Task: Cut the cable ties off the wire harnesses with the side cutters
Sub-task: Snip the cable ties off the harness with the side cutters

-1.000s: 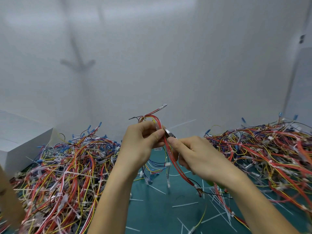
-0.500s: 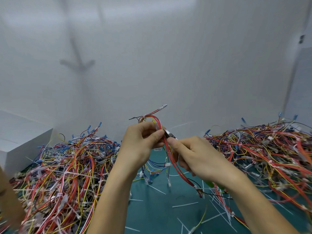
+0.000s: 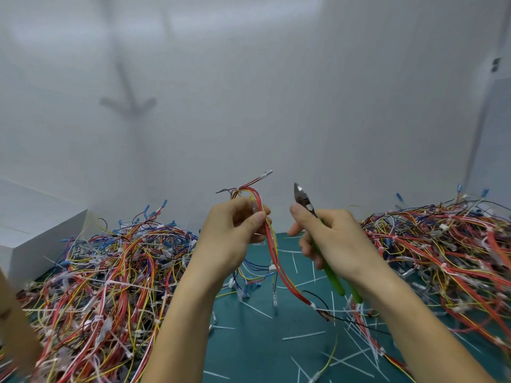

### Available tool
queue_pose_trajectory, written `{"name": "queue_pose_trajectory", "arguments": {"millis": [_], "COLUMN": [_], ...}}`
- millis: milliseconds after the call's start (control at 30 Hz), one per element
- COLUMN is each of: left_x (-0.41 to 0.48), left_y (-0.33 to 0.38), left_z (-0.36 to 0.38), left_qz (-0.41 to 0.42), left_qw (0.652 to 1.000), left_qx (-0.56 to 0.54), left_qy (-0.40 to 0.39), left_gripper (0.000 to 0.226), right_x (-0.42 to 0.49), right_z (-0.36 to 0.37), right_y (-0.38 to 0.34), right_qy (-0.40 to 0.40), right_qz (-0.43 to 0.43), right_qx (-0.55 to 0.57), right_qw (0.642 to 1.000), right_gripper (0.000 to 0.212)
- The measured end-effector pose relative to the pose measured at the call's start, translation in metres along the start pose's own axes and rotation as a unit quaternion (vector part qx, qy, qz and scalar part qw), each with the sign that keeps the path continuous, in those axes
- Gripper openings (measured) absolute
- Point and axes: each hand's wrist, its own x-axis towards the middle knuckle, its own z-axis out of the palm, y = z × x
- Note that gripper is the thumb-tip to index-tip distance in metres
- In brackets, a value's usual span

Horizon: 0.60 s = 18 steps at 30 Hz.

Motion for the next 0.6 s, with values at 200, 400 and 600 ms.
{"name": "queue_pose_trajectory", "arguments": {"millis": [200,400,600], "left_x": [-0.0002,-0.0021,-0.0023], "left_y": [0.0002,0.0036,0.0027], "left_z": [0.001,0.0035,0.0076], "left_qz": [0.005,0.021,0.039], "left_qw": [1.0,0.999,0.998], "left_qx": [0.027,0.038,0.052], "left_qy": [-0.013,-0.014,-0.012], "left_gripper": [0.011,0.009,0.006], "right_x": [-0.0048,-0.0031,-0.0013], "right_z": [0.0016,0.0019,0.0021], "right_y": [-0.0018,0.0003,0.0035], "right_qy": [-0.048,-0.017,-0.031], "right_qz": [-0.007,-0.011,-0.02], "right_qx": [-0.025,-0.045,-0.022], "right_qw": [0.999,0.999,0.999], "right_gripper": [0.026,0.024,0.018]}}
